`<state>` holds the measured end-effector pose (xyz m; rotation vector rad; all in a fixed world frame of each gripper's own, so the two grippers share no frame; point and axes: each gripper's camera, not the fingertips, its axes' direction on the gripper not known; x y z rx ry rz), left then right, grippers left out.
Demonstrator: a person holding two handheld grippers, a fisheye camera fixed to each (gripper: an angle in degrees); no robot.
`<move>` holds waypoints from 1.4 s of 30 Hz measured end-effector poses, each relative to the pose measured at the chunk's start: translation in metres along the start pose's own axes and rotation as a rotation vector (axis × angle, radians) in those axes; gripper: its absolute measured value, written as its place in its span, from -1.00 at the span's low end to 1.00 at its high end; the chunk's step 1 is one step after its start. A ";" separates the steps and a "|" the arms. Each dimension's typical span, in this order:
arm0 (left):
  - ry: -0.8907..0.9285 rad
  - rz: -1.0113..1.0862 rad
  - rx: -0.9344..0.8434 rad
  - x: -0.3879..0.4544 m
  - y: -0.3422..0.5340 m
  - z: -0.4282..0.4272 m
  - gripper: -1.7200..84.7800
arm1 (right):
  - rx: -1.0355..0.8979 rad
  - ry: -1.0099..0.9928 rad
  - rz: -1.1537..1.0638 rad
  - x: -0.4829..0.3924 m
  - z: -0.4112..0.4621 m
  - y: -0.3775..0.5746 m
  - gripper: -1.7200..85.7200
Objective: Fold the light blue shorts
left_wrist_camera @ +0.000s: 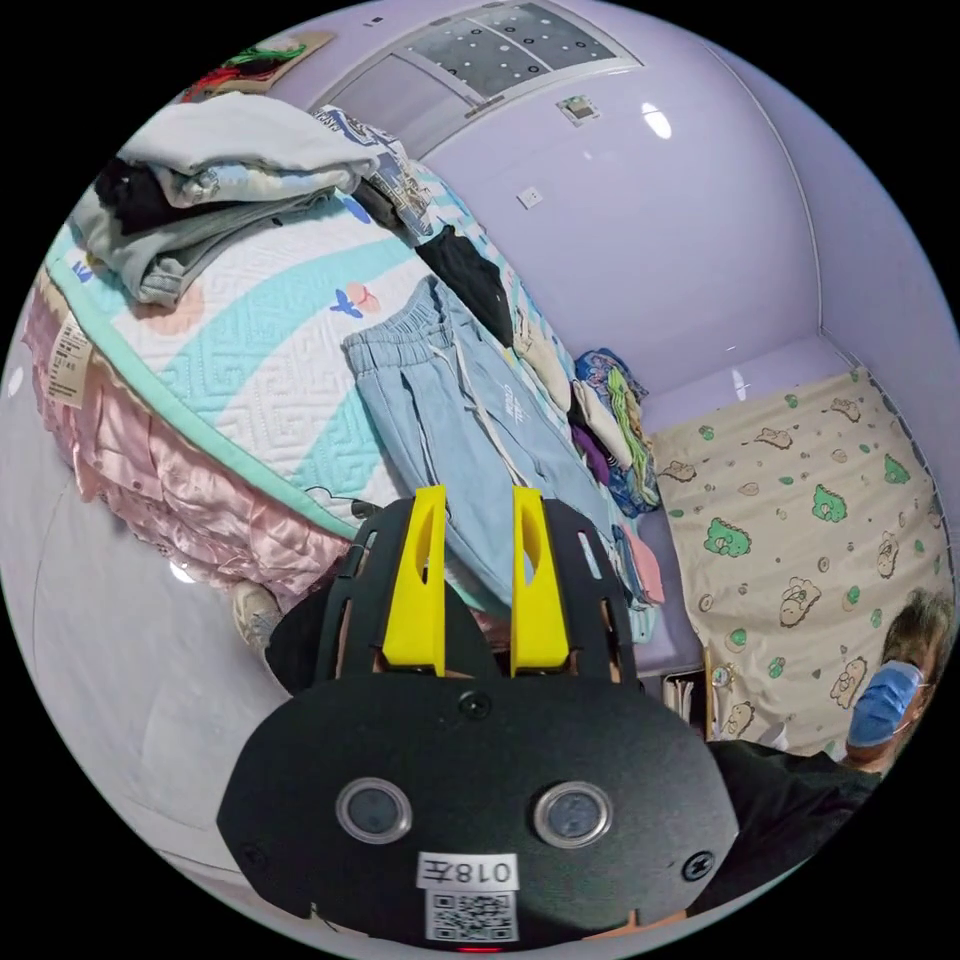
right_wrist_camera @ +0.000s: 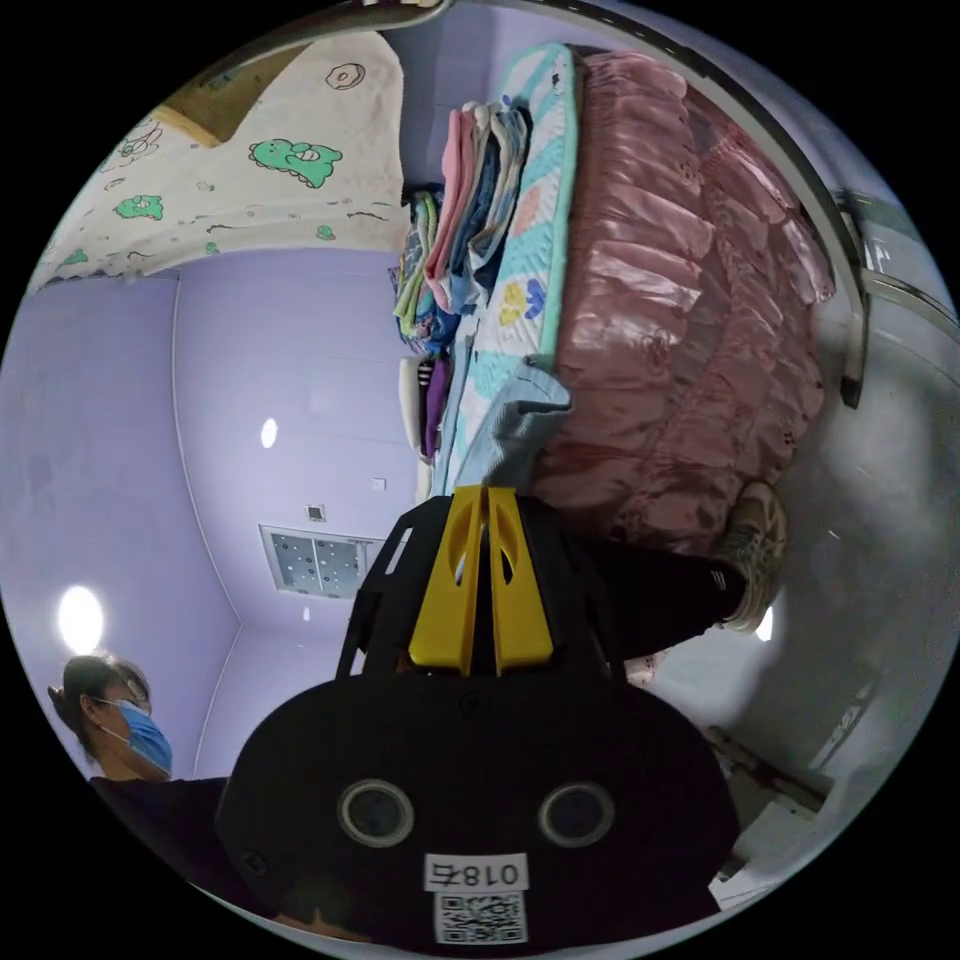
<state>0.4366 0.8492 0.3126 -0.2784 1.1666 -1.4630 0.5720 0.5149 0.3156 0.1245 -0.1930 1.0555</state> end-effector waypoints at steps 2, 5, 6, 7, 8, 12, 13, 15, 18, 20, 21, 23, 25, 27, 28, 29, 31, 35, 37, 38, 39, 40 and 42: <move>0.054 -0.042 0.039 -0.016 -0.005 0.005 -0.70 | 0.002 -0.008 -0.037 -0.012 0.001 -0.004 -0.96; 0.060 -0.102 0.123 -0.036 -0.012 0.012 -0.68 | -0.001 0.006 -0.079 -0.028 0.004 -0.007 -0.96; 0.061 -0.114 0.157 -0.042 -0.015 0.015 -0.68 | 0.000 0.010 -0.082 -0.030 0.004 -0.007 -0.96; 0.074 -0.128 0.186 -0.047 -0.019 0.019 -0.67 | 0.002 0.015 -0.085 -0.034 0.005 -0.007 -0.96; 0.079 -0.136 0.196 -0.050 -0.021 0.021 -0.67 | 0.006 0.016 -0.085 -0.036 0.006 -0.007 -0.96; 0.064 -0.169 0.225 -0.067 -0.044 0.042 -0.66 | 0.023 0.023 -0.080 -0.044 0.009 -0.005 -0.96; 0.025 -0.174 0.216 -0.070 -0.051 0.049 -0.66 | 0.028 0.028 -0.081 -0.048 0.010 -0.005 -0.96; -0.075 -0.167 0.184 -0.071 -0.061 0.059 -0.67 | 0.032 0.036 -0.085 -0.054 0.012 -0.004 -0.96; -0.163 -0.125 0.133 -0.068 -0.072 0.075 -0.67 | 0.036 0.045 -0.098 -0.066 0.016 -0.005 -0.96; -0.138 -0.116 0.132 -0.066 -0.075 0.079 -0.67 | 0.036 0.049 -0.103 -0.073 0.019 -0.006 -0.96; -0.068 -0.111 0.113 -0.066 -0.078 0.085 -0.67 | 0.036 0.049 -0.103 -0.075 0.020 -0.007 -0.96; -0.008 -0.109 0.071 -0.065 -0.082 0.096 -0.67 | 0.038 0.044 -0.104 -0.082 0.025 -0.008 -0.96; -0.036 -0.101 0.055 -0.062 -0.085 0.105 -0.68 | 0.037 0.039 -0.107 -0.087 0.028 -0.009 -0.96; -0.028 -0.114 0.038 -0.065 -0.089 0.114 -0.70 | 0.032 0.035 -0.110 -0.093 0.031 -0.010 -0.96; -0.012 -0.118 0.024 -0.066 -0.092 0.121 -0.74 | 0.027 0.038 -0.113 -0.096 0.032 -0.010 -0.96; -0.008 -0.117 0.016 -0.065 -0.094 0.124 -0.77 | 0.024 0.045 -0.114 -0.100 0.033 -0.011 -0.96; -0.080 -0.109 0.050 -0.054 -0.097 0.121 -0.93 | 0.032 0.047 -0.109 -0.105 0.031 -0.011 -0.96; -0.124 -0.037 0.061 -0.029 -0.104 0.115 -0.97 | 0.061 -0.029 -0.101 -0.122 0.026 -0.017 -0.96; -0.123 0.008 0.066 -0.011 -0.111 0.106 -0.98 | 0.060 -0.067 -0.108 -0.134 0.028 -0.023 -0.96; -0.115 0.012 0.072 -0.008 -0.112 0.102 -0.98 | 0.061 -0.097 -0.114 -0.143 0.029 -0.027 -0.96; -0.094 0.014 0.089 -0.002 -0.113 0.094 -0.98 | 0.065 -0.112 -0.118 -0.148 0.029 -0.029 -0.96; -0.074 0.016 0.105 0.002 -0.112 0.085 -0.98 | 0.076 -0.142 -0.128 -0.159 0.028 -0.033 -0.96; -0.050 0.019 0.119 0.007 -0.106 0.073 -0.98 | 0.094 -0.188 -0.143 -0.174 0.023 -0.036 -0.96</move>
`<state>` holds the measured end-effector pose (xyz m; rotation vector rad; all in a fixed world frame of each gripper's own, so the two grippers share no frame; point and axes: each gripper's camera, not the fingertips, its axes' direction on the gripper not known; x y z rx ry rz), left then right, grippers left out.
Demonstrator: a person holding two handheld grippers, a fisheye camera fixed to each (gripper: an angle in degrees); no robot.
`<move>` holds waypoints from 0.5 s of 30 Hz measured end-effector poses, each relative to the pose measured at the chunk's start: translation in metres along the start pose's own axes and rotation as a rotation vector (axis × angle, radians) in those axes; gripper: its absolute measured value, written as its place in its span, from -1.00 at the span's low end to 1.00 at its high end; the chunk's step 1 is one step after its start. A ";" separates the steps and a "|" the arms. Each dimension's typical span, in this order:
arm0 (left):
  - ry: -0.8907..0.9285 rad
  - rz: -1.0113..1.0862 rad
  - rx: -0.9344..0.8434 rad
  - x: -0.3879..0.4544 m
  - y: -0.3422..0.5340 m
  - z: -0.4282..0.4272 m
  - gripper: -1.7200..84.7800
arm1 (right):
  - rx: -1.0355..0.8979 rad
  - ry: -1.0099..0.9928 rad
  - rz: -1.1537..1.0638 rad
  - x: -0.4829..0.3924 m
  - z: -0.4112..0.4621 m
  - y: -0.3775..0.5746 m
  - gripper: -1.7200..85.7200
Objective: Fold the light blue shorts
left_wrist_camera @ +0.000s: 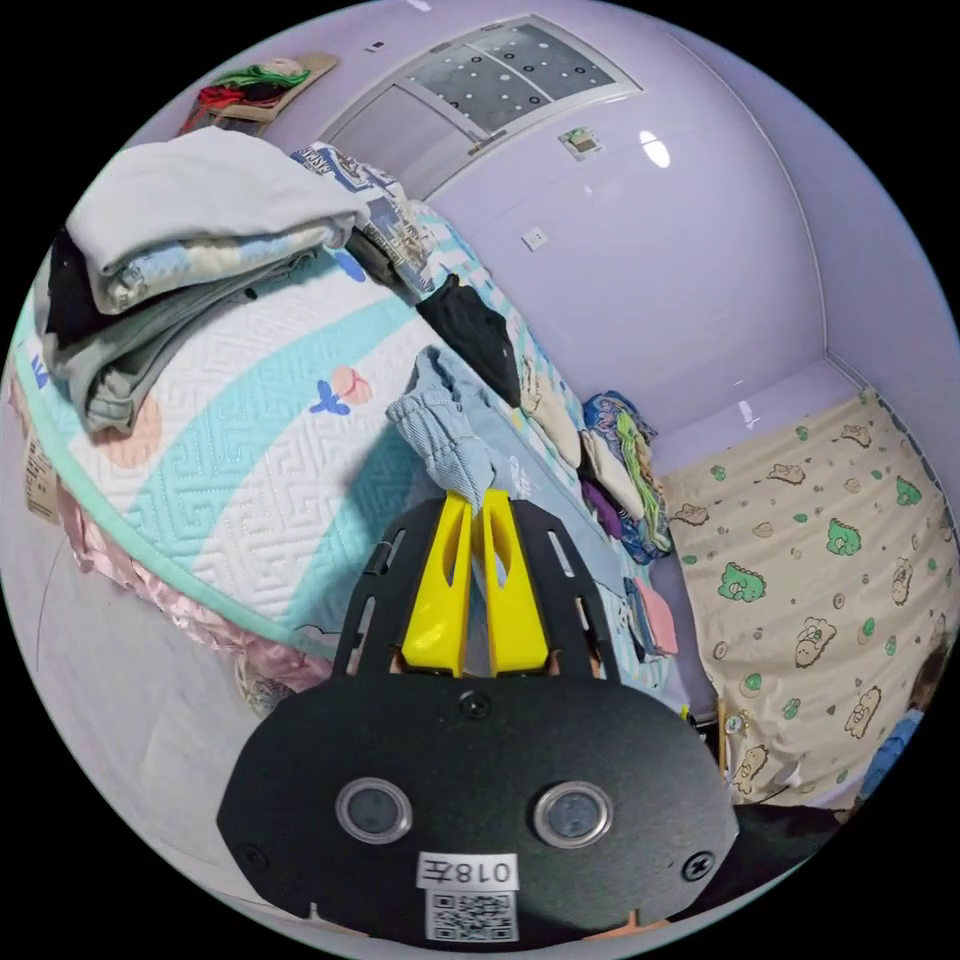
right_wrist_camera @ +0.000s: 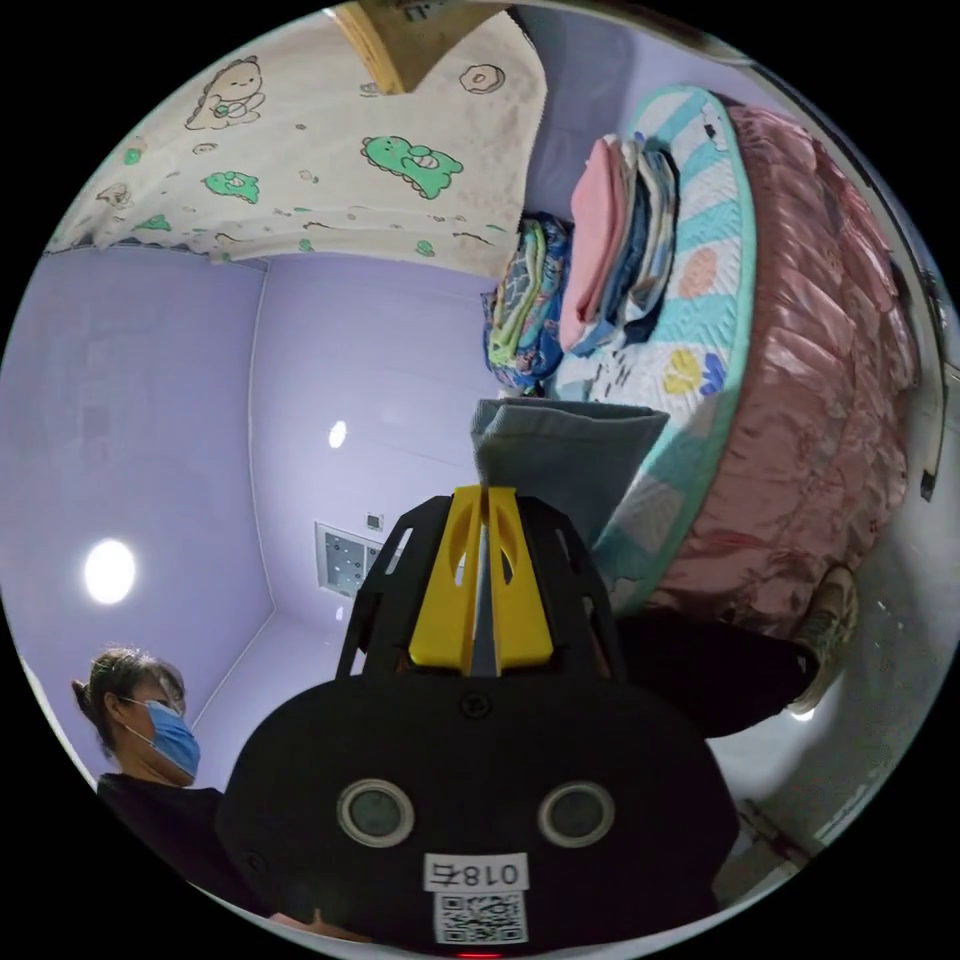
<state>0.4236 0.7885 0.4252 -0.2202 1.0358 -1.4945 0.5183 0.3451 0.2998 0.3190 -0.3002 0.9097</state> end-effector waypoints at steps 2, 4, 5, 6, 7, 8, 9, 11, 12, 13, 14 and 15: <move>0.004 0.013 0.000 0.003 0.009 -0.013 -0.98 | 0.016 -0.034 -0.015 -0.017 -0.009 -0.005 -0.96; 0.018 0.027 -0.009 0.003 0.027 -0.029 -0.98 | 0.025 -0.052 -0.017 -0.026 -0.020 -0.007 -0.96; 0.017 0.028 -0.014 0.003 0.032 -0.033 -0.98 | 0.028 -0.062 -0.014 -0.031 -0.029 -0.007 -0.96; 0.009 0.031 -0.028 0.002 0.043 -0.039 -0.98 | 0.031 -0.065 -0.012 -0.034 -0.034 -0.006 -0.96; -0.006 0.033 -0.044 0.000 0.052 -0.043 -0.98 | 0.038 -0.070 -0.014 -0.039 -0.042 -0.005 -0.96; -0.016 0.033 -0.054 0.000 0.056 -0.044 -0.98 | 0.042 -0.071 -0.017 -0.044 -0.048 -0.005 -0.96; -0.043 0.037 -0.083 -0.002 0.062 -0.042 -0.98 | 0.042 -0.065 -0.017 -0.046 -0.050 -0.006 -0.96; -0.104 0.058 -0.143 -0.003 0.064 -0.032 -0.98 | 0.028 -0.046 -0.008 -0.052 -0.043 -0.011 -0.96; -0.126 0.060 -0.171 -0.004 0.062 -0.024 -0.98 | 0.025 -0.050 -0.004 -0.052 -0.039 -0.013 -0.96; -0.128 0.057 -0.188 -0.005 0.056 -0.017 -0.98 | 0.018 -0.063 0.009 -0.054 -0.026 -0.019 -0.96; -0.129 0.058 -0.193 -0.005 0.052 -0.015 -0.98 | 0.013 -0.078 0.018 -0.057 -0.011 -0.026 -0.96; -0.135 0.069 -0.199 -0.001 0.042 -0.010 -0.98 | 0.011 -0.086 0.016 -0.060 -0.002 -0.030 -0.96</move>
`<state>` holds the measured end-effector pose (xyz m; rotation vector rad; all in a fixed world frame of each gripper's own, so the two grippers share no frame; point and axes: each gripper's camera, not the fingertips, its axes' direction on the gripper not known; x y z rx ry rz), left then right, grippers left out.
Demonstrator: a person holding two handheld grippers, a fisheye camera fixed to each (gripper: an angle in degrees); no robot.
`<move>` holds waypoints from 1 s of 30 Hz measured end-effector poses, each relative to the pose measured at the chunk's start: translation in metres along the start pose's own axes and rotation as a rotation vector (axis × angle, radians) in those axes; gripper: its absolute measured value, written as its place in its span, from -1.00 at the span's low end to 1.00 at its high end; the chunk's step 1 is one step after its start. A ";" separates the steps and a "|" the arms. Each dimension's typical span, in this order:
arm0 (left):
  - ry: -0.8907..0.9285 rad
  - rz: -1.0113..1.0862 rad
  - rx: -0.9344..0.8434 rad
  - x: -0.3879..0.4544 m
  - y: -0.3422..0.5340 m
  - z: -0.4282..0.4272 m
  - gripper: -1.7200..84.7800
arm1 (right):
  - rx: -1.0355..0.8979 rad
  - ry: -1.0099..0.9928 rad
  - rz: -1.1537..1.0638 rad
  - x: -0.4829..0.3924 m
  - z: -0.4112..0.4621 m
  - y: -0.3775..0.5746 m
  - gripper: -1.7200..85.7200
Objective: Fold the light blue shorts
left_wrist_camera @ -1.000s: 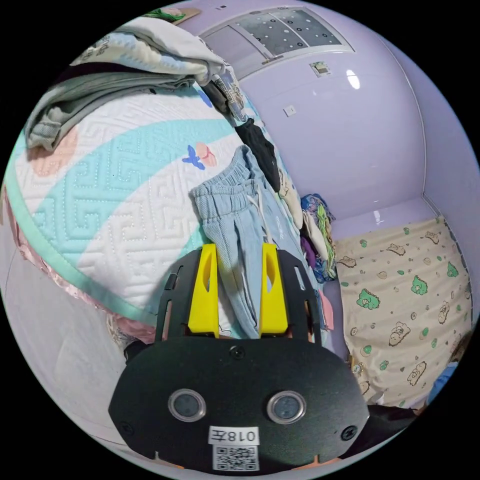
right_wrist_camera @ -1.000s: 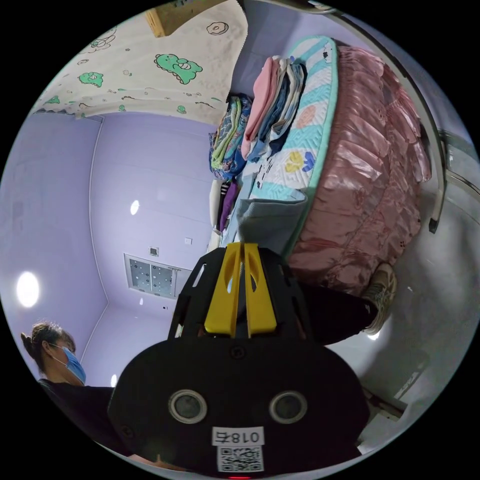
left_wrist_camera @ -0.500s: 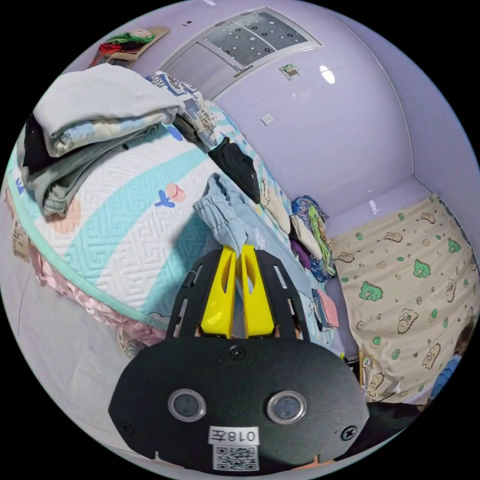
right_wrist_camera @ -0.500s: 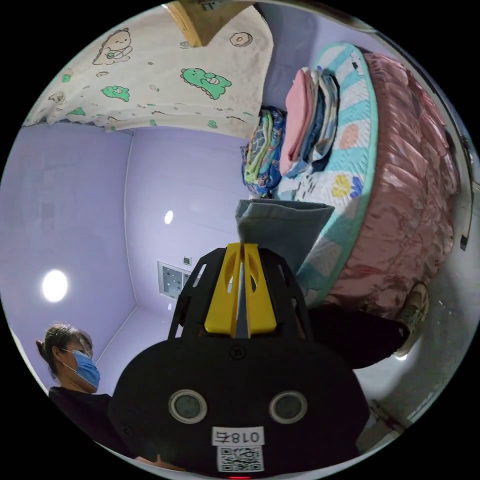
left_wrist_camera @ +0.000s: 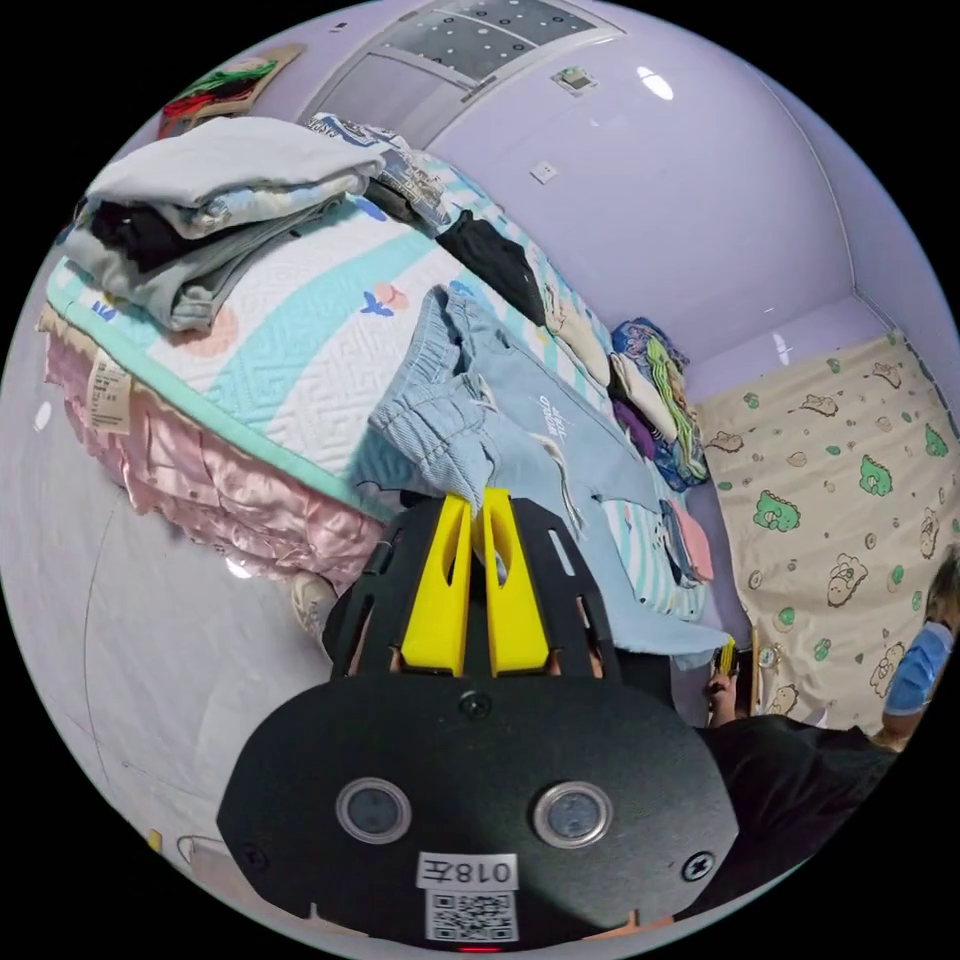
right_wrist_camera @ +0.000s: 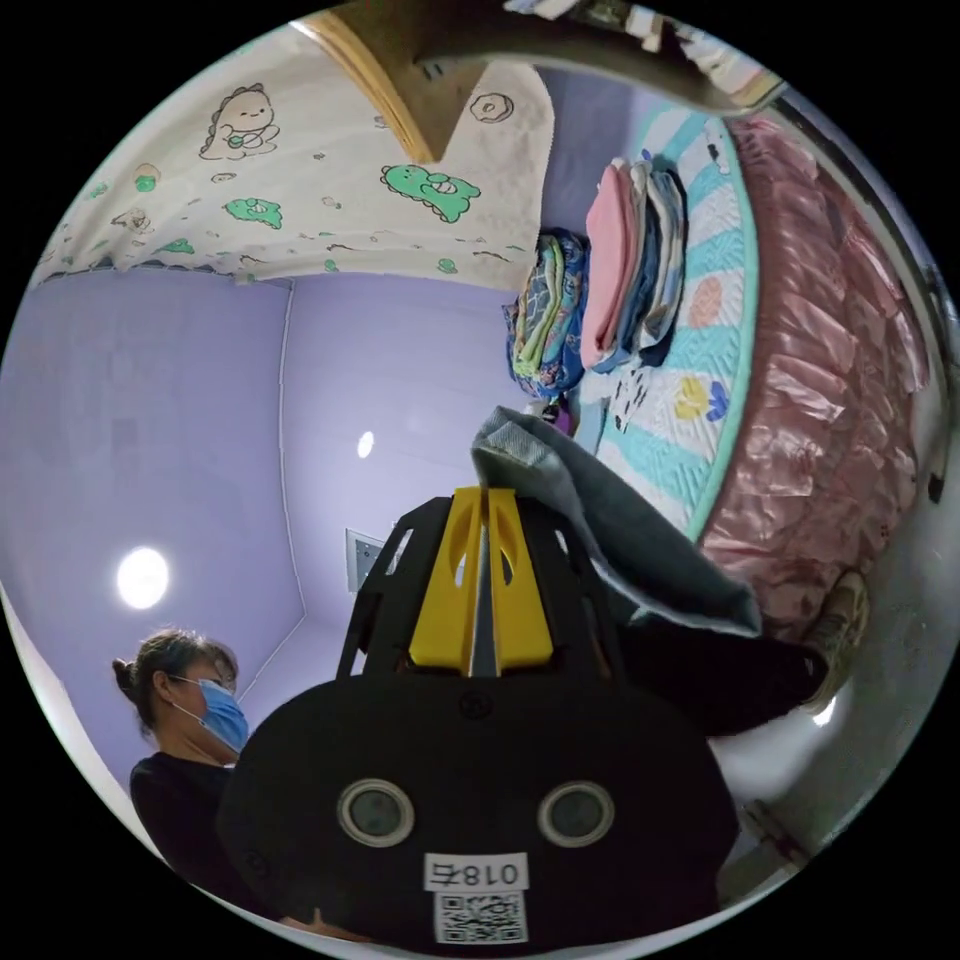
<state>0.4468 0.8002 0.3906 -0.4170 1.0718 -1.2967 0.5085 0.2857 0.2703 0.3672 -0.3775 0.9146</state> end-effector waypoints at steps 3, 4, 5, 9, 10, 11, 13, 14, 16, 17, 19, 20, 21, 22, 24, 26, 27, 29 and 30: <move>0.015 0.042 0.007 0.015 -0.037 -0.001 -0.98 | -0.004 -0.048 -0.039 -0.020 0.052 -0.030 -0.96; 0.040 0.052 0.017 0.020 -0.057 -0.001 -0.98 | -0.013 -0.063 -0.061 -0.030 0.079 -0.046 -0.96; 0.058 0.053 0.021 0.022 -0.068 0.000 -0.98 | -0.026 -0.065 -0.085 -0.041 0.110 -0.063 -0.96; 0.243 -0.090 0.072 0.004 -0.150 0.039 -0.98 | -0.092 -0.018 -0.128 -0.057 0.228 -0.115 -0.96; 0.287 -0.163 0.086 -0.007 -0.169 0.059 -0.98 | -0.103 -0.004 -0.119 -0.054 0.273 -0.130 -0.96; 0.305 -0.202 0.090 -0.014 -0.178 0.070 -0.98 | -0.114 0.018 -0.108 -0.047 0.317 -0.143 -0.96; 0.355 -0.380 0.136 -0.040 -0.199 0.113 -0.98 | -0.132 0.113 -0.093 -0.032 0.379 -0.158 -0.96; 0.349 -0.414 0.146 -0.045 -0.201 0.121 -0.98 | -0.155 0.155 -0.070 -0.017 0.415 -0.164 -0.96; 0.341 -0.517 0.191 -0.059 -0.202 0.146 -0.98 | -0.176 0.222 -0.011 0.007 0.459 -0.168 -0.96; 0.355 -0.527 0.203 -0.060 -0.202 0.150 -0.98 | -0.193 0.242 0.007 0.017 0.481 -0.168 -0.96; 0.359 -0.519 0.214 -0.063 -0.204 0.153 -0.99 | -0.212 0.258 0.005 0.024 0.508 -0.169 -0.96; 0.354 -0.508 0.213 -0.062 -0.205 0.151 -0.99 | -0.214 0.253 -0.002 0.024 0.521 -0.171 -0.96; 0.343 -0.486 0.207 -0.061 -0.209 0.147 -0.98 | -0.213 0.251 -0.004 0.023 0.526 -0.172 -0.96; 0.339 -0.468 0.204 -0.061 -0.211 0.144 -0.98 | -0.215 0.253 -0.007 0.021 0.537 -0.175 -0.96; 0.351 -0.461 0.213 -0.062 -0.215 0.141 -0.98 | -0.231 0.279 -0.010 0.018 0.554 -0.182 -0.96; 0.360 -0.464 0.218 -0.063 -0.221 0.144 -0.98 | -0.251 0.323 -0.009 0.014 0.580 -0.191 -0.96; 0.356 -0.474 0.219 -0.066 -0.225 0.148 -0.98 | -0.252 0.336 -0.006 0.014 0.586 -0.193 -0.96; 0.369 -0.509 0.244 -0.071 -0.229 0.157 -0.98 | -0.273 0.378 0.021 0.016 0.613 -0.200 -0.96; 0.367 -0.528 0.254 -0.074 -0.233 0.162 -0.97 | -0.282 0.401 0.029 0.017 0.619 -0.201 -0.96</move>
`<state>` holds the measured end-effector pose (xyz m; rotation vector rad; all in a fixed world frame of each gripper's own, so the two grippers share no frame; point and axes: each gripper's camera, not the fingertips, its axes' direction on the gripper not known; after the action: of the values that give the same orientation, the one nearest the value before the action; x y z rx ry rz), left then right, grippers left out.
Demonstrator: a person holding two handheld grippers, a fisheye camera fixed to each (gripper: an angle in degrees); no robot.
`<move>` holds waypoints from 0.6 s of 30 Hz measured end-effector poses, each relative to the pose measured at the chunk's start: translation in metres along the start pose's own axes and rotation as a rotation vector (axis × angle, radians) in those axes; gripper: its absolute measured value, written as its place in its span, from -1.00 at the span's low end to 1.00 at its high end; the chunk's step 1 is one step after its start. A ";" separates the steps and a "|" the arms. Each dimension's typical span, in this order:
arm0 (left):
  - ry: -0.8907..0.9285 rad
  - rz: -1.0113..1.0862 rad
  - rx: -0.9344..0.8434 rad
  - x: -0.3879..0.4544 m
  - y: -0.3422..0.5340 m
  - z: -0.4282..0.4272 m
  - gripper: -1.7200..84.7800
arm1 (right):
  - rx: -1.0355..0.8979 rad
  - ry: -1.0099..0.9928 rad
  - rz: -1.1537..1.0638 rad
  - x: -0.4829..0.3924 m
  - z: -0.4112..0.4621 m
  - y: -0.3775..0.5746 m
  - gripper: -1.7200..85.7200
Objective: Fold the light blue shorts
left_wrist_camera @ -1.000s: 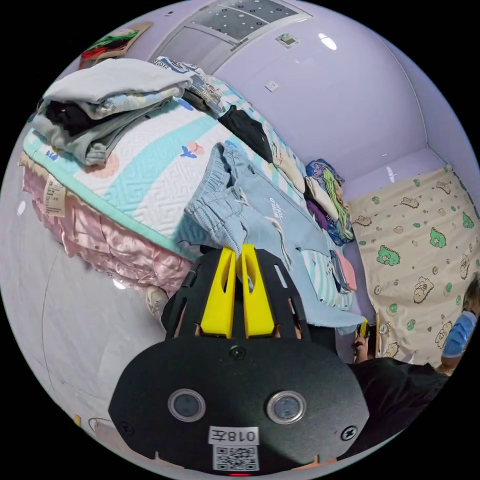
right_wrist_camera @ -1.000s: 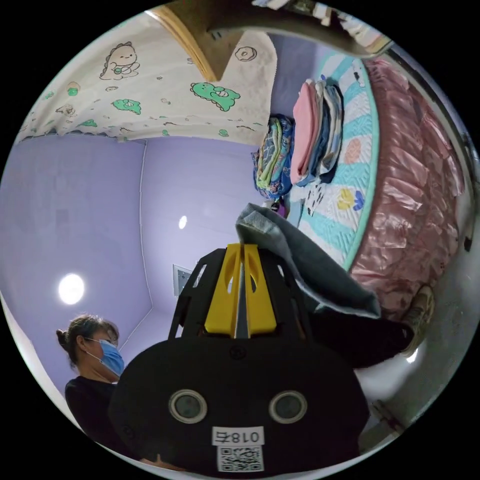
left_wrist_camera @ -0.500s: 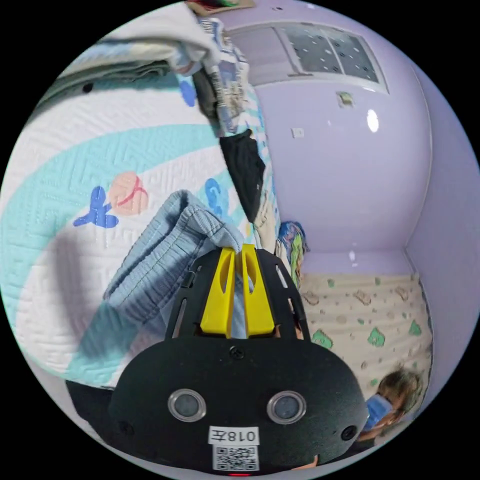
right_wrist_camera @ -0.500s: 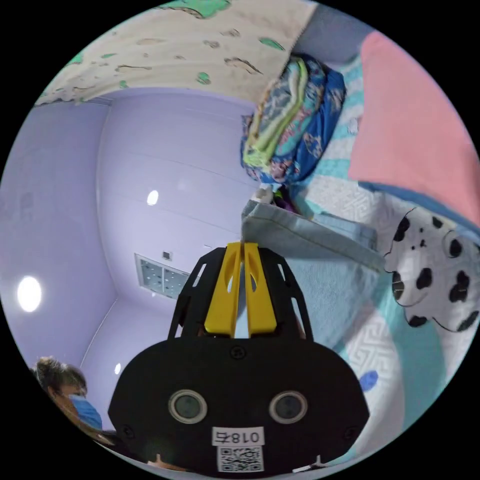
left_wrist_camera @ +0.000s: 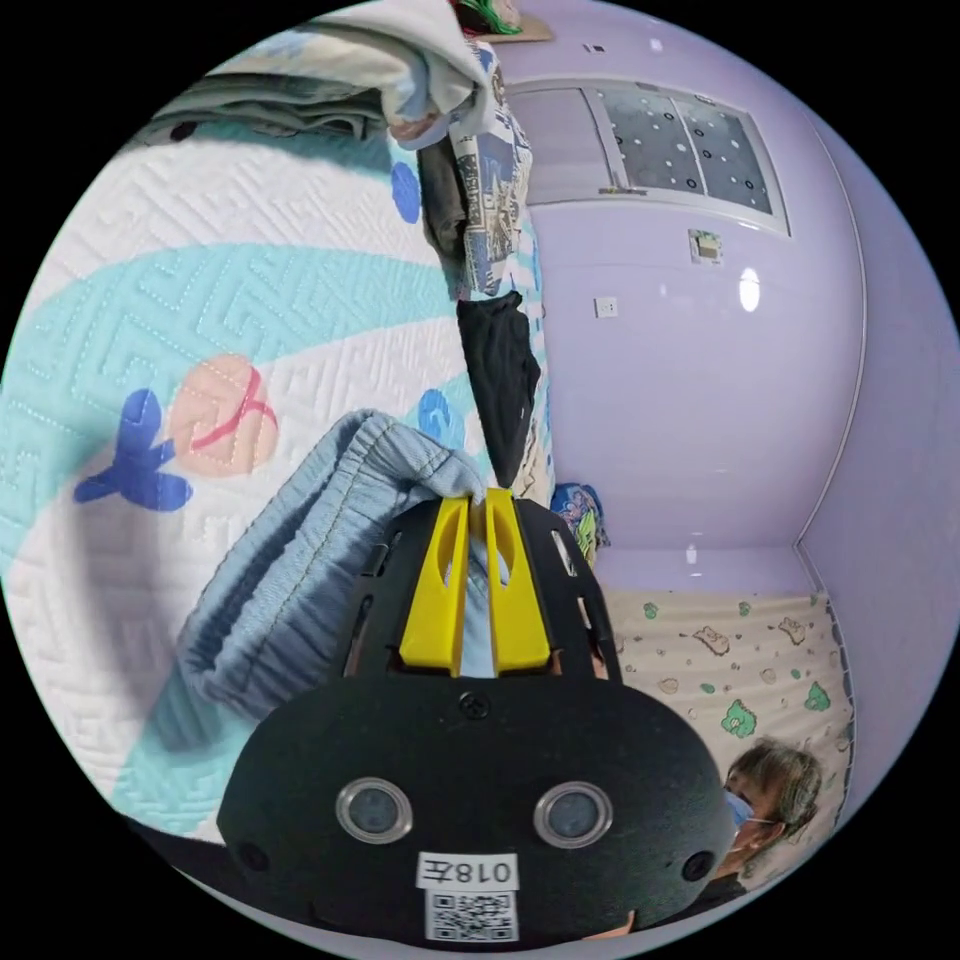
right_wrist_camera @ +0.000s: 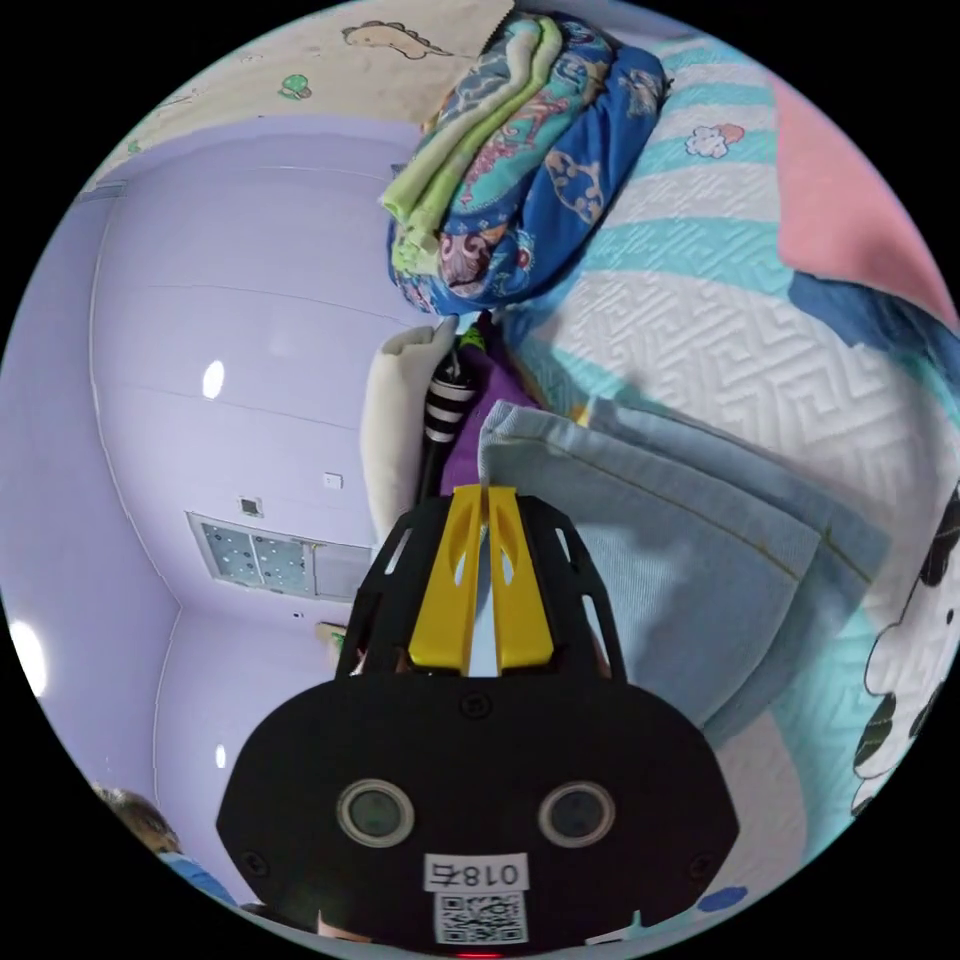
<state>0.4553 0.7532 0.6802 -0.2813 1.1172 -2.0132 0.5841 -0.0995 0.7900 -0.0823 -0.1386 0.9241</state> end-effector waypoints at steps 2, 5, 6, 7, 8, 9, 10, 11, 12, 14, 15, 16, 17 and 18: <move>0.004 -0.029 0.018 -0.005 -0.005 0.008 -0.95 | -0.024 0.051 0.027 -0.003 0.019 -0.007 -0.95; -0.002 -0.026 0.058 -0.004 -0.011 0.013 -0.92 | -0.020 0.044 0.019 -0.010 0.032 -0.011 -0.95; 0.000 -0.018 0.072 0.000 -0.013 0.014 -0.91 | -0.018 0.038 0.010 -0.013 0.033 -0.012 -0.95; -0.007 -0.007 0.074 0.003 -0.016 0.015 -0.89 | -0.015 0.045 -0.003 -0.020 0.035 -0.014 -0.94; -0.012 -0.001 0.074 0.005 -0.018 0.016 -0.89 | -0.025 0.062 -0.021 -0.028 0.038 -0.017 -0.94; -0.024 0.005 0.076 0.005 -0.020 0.017 -0.88 | -0.032 0.069 -0.032 -0.031 0.040 -0.019 -0.93; -0.046 0.020 0.063 0.005 -0.022 0.019 -0.87 | -0.064 0.086 -0.054 -0.035 0.046 -0.021 -0.92; -0.053 0.021 0.050 0.003 -0.022 0.020 -0.85 | -0.123 0.137 -0.056 -0.037 0.052 -0.023 -0.90; -0.022 -0.001 0.018 -0.002 -0.022 0.022 -0.82 | -0.156 0.163 -0.057 -0.037 0.055 -0.023 -0.89; 0.081 -0.020 -0.033 -0.006 -0.022 0.020 -0.73 | -0.235 0.167 -0.047 -0.034 0.054 -0.021 -0.76; 0.110 -0.001 -0.082 -0.001 -0.021 0.017 -0.68 | -0.248 0.157 -0.049 -0.034 0.052 -0.019 -0.73; 0.118 0.043 -0.125 0.009 -0.017 0.010 -0.65 | -0.278 0.142 -0.075 -0.037 0.047 -0.014 -0.70; 0.128 0.070 -0.143 0.015 -0.015 0.005 -0.64 | -0.294 0.131 -0.121 -0.042 0.037 -0.006 -0.67; 0.163 0.135 -0.171 0.028 -0.007 -0.007 -0.63 | -0.292 0.126 -0.149 -0.046 0.031 0.001 -0.66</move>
<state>0.4300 0.7392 0.6766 -0.1255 1.3773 -1.8501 0.5514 -0.1355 0.8167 -0.3949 -0.1603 0.7426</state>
